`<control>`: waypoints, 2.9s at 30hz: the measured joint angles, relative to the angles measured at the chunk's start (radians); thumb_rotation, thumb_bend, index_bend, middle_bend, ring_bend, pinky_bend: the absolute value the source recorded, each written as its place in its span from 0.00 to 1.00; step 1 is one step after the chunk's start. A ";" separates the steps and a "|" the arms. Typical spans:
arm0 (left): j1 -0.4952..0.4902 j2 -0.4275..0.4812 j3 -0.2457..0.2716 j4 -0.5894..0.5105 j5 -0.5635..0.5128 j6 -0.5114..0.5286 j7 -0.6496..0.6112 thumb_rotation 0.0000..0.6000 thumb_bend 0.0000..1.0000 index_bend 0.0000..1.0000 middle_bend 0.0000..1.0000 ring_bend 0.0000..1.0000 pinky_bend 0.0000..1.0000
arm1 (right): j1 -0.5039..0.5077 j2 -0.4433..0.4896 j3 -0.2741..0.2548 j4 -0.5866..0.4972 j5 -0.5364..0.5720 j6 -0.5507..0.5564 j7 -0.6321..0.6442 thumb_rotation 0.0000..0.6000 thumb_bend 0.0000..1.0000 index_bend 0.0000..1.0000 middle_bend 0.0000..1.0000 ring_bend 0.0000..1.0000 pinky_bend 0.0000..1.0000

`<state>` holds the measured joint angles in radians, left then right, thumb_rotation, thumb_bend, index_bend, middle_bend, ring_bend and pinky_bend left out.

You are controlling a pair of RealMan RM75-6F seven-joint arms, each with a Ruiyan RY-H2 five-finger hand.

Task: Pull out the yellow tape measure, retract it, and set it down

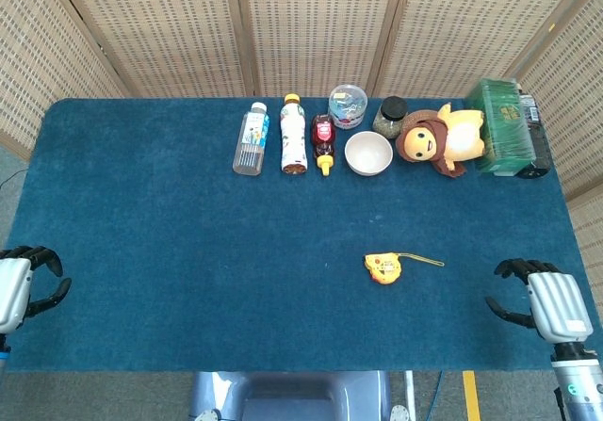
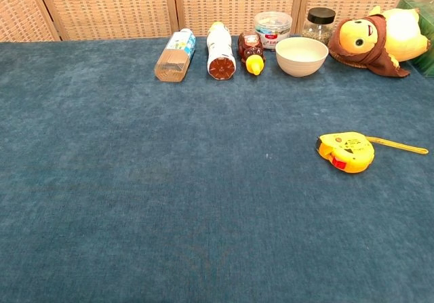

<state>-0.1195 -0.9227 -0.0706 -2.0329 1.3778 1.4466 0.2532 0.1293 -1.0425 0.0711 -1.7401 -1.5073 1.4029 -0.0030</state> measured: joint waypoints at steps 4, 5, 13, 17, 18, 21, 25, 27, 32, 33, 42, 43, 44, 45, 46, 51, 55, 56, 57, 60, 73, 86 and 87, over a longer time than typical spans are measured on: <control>-0.021 0.032 -0.010 -0.028 -0.009 -0.026 0.008 1.00 0.28 0.59 0.53 0.40 0.40 | 0.061 0.004 0.016 -0.012 -0.005 -0.075 0.000 0.84 0.24 0.33 0.44 0.44 0.47; -0.026 0.037 -0.013 -0.033 -0.012 -0.031 0.012 1.00 0.28 0.59 0.53 0.40 0.40 | 0.075 0.005 0.019 -0.016 -0.006 -0.092 0.001 0.84 0.24 0.31 0.43 0.44 0.47; -0.082 0.055 -0.038 -0.066 -0.037 -0.088 0.044 1.00 0.28 0.59 0.53 0.40 0.40 | 0.225 0.006 0.049 -0.038 0.003 -0.302 -0.001 0.84 0.24 0.25 0.34 0.34 0.36; -0.108 0.055 -0.053 -0.075 -0.058 -0.109 0.061 1.00 0.28 0.59 0.53 0.40 0.40 | 0.306 -0.013 0.063 -0.033 0.033 -0.410 -0.021 0.84 0.24 0.25 0.32 0.32 0.35; -0.115 0.054 -0.056 -0.076 -0.064 -0.114 0.066 1.00 0.28 0.59 0.53 0.40 0.40 | 0.325 -0.021 0.067 -0.029 0.043 -0.432 -0.028 0.84 0.24 0.25 0.32 0.32 0.35; -0.137 0.051 -0.066 -0.076 -0.083 -0.133 0.081 1.00 0.28 0.59 0.53 0.40 0.40 | 0.380 -0.059 0.076 -0.010 0.082 -0.493 -0.054 0.84 0.24 0.25 0.32 0.32 0.35; -0.166 0.041 -0.075 -0.070 -0.109 -0.160 0.093 1.00 0.28 0.59 0.53 0.40 0.40 | 0.431 -0.114 0.081 0.024 0.136 -0.549 -0.106 0.84 0.24 0.25 0.32 0.32 0.35; -0.176 0.037 -0.078 -0.065 -0.119 -0.172 0.095 1.00 0.28 0.59 0.53 0.40 0.40 | 0.445 -0.133 0.080 0.037 0.161 -0.566 -0.127 0.84 0.24 0.25 0.32 0.32 0.35; -0.196 0.023 -0.079 -0.051 -0.133 -0.189 0.097 1.00 0.28 0.59 0.53 0.40 0.40 | 0.470 -0.169 0.075 0.063 0.244 -0.597 -0.188 0.83 0.24 0.25 0.32 0.32 0.35; -0.198 0.022 -0.078 -0.049 -0.134 -0.191 0.097 1.00 0.28 0.59 0.53 0.40 0.40 | 0.473 -0.175 0.074 0.067 0.258 -0.598 -0.202 0.84 0.24 0.25 0.32 0.32 0.35; -0.208 0.011 -0.069 -0.030 -0.134 -0.198 0.081 1.00 0.28 0.59 0.53 0.40 0.40 | 0.503 -0.216 0.054 0.086 0.376 -0.588 -0.329 0.84 0.24 0.24 0.32 0.31 0.34; -0.209 0.010 -0.067 -0.028 -0.134 -0.198 0.079 1.00 0.28 0.59 0.53 0.40 0.40 | 0.507 -0.219 0.051 0.086 0.387 -0.586 -0.343 0.84 0.24 0.24 0.31 0.31 0.33; -0.209 0.010 -0.066 -0.027 -0.133 -0.198 0.077 1.00 0.28 0.59 0.53 0.40 0.40 | 0.509 -0.221 0.048 0.085 0.396 -0.584 -0.353 0.84 0.24 0.23 0.31 0.31 0.33; -0.210 0.009 -0.065 -0.026 -0.132 -0.198 0.075 1.00 0.28 0.59 0.53 0.40 0.40 | 0.511 -0.224 0.045 0.085 0.404 -0.581 -0.364 0.84 0.24 0.23 0.31 0.31 0.33; -0.210 0.008 -0.064 -0.024 -0.131 -0.198 0.073 1.00 0.28 0.59 0.53 0.40 0.40 | 0.514 -0.226 0.042 0.083 0.416 -0.578 -0.377 0.84 0.24 0.23 0.31 0.31 0.33; -0.213 0.006 -0.059 -0.018 -0.126 -0.198 0.064 1.00 0.28 0.59 0.53 0.40 0.40 | 0.527 -0.238 0.026 0.074 0.460 -0.567 -0.426 0.83 0.24 0.22 0.30 0.30 0.32; -0.212 0.007 -0.056 -0.015 -0.121 -0.194 0.056 1.00 0.28 0.59 0.53 0.40 0.40 | 0.538 -0.253 0.014 0.072 0.490 -0.556 -0.457 0.84 0.24 0.21 0.30 0.30 0.32; -0.211 0.007 -0.055 -0.013 -0.120 -0.193 0.055 1.00 0.28 0.59 0.53 0.40 0.40 | 0.540 -0.256 0.012 0.071 0.495 -0.555 -0.463 0.84 0.24 0.21 0.30 0.30 0.31; -0.211 0.007 -0.054 -0.012 -0.119 -0.193 0.053 1.00 0.28 0.59 0.53 0.40 0.40 | 0.543 -0.259 0.010 0.071 0.499 -0.552 -0.468 0.84 0.24 0.21 0.30 0.30 0.31; -0.209 0.008 -0.051 -0.009 -0.118 -0.191 0.047 1.00 0.28 0.59 0.53 0.40 0.40 | 0.549 -0.269 0.005 0.072 0.511 -0.543 -0.481 0.84 0.24 0.21 0.30 0.30 0.31; -0.205 0.020 -0.041 0.000 -0.101 -0.188 0.022 1.00 0.28 0.59 0.53 0.40 0.40 | 0.561 -0.311 -0.014 0.098 0.565 -0.516 -0.513 0.83 0.24 0.21 0.30 0.30 0.32; -0.202 0.027 -0.035 0.001 -0.093 -0.182 0.014 1.00 0.28 0.59 0.53 0.40 0.40 | 0.567 -0.337 -0.025 0.108 0.593 -0.495 -0.525 0.84 0.24 0.24 0.32 0.33 0.35; -0.202 0.027 -0.035 0.002 -0.093 -0.182 0.013 1.00 0.28 0.59 0.53 0.40 0.40 | 0.568 -0.339 -0.025 0.109 0.595 -0.495 -0.526 0.84 0.24 0.24 0.32 0.33 0.35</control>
<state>-0.3212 -0.8960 -0.1053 -2.0305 1.2848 1.2650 0.2667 0.6974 -1.3812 0.0462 -1.6315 -0.9125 0.9083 -0.5287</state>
